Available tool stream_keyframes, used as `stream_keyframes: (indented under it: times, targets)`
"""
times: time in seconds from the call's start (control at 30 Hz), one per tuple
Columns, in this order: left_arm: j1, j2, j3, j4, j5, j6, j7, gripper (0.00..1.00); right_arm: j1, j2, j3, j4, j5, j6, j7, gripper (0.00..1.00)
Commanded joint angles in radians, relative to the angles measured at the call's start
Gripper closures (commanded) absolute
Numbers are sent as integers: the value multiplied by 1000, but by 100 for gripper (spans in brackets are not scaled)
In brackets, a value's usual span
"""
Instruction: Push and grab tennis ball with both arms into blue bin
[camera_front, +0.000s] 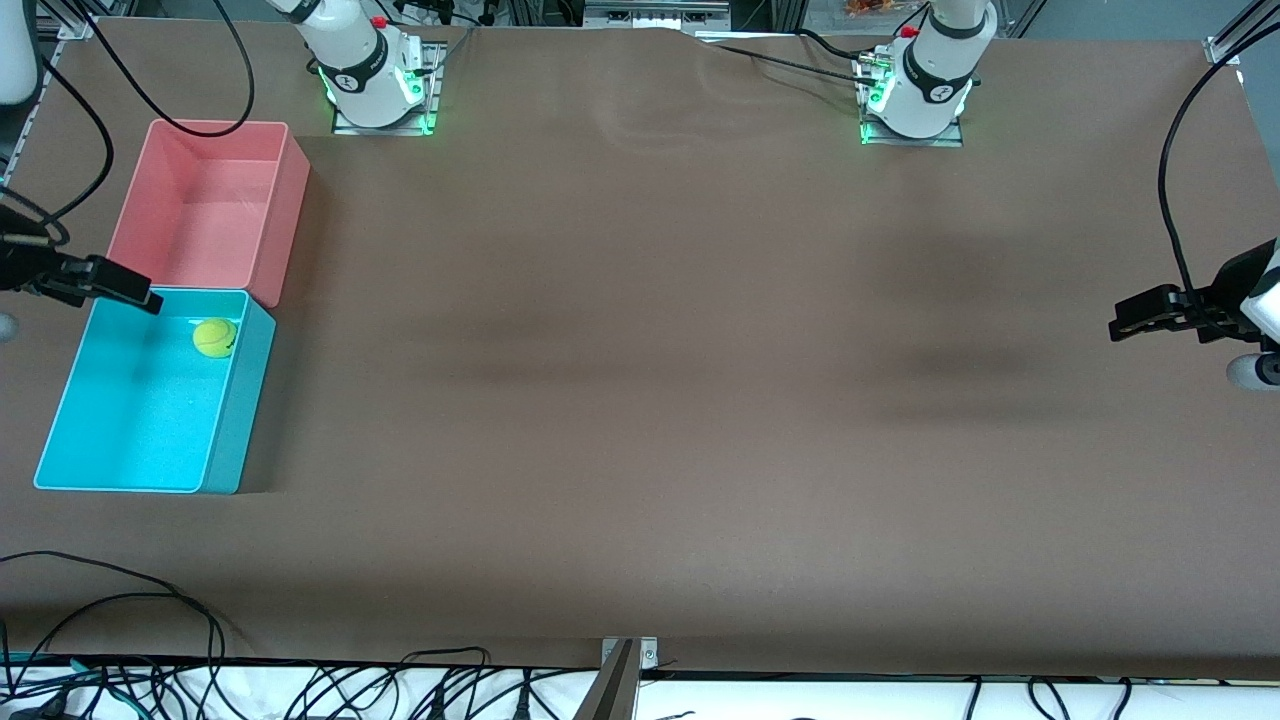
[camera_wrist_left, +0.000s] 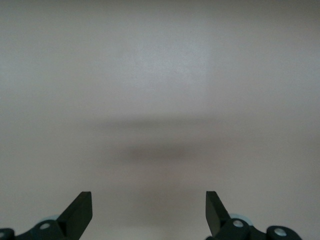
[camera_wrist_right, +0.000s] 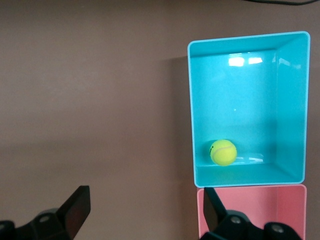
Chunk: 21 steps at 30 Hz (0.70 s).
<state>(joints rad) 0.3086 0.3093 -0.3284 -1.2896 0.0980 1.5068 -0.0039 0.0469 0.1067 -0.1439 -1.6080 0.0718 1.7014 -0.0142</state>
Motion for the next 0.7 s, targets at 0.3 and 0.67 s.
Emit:
stream_keyframes:
  times: [0.3,0.67]
  targets:
    - [1,-6,0,12,-18,-19,19,0,-21,-150,41,-154,-23,-79,160,0]
    - [1,-6,-1,12,-18,-19,21,0,-79,-145,148,-132,-92,-71,161,0]
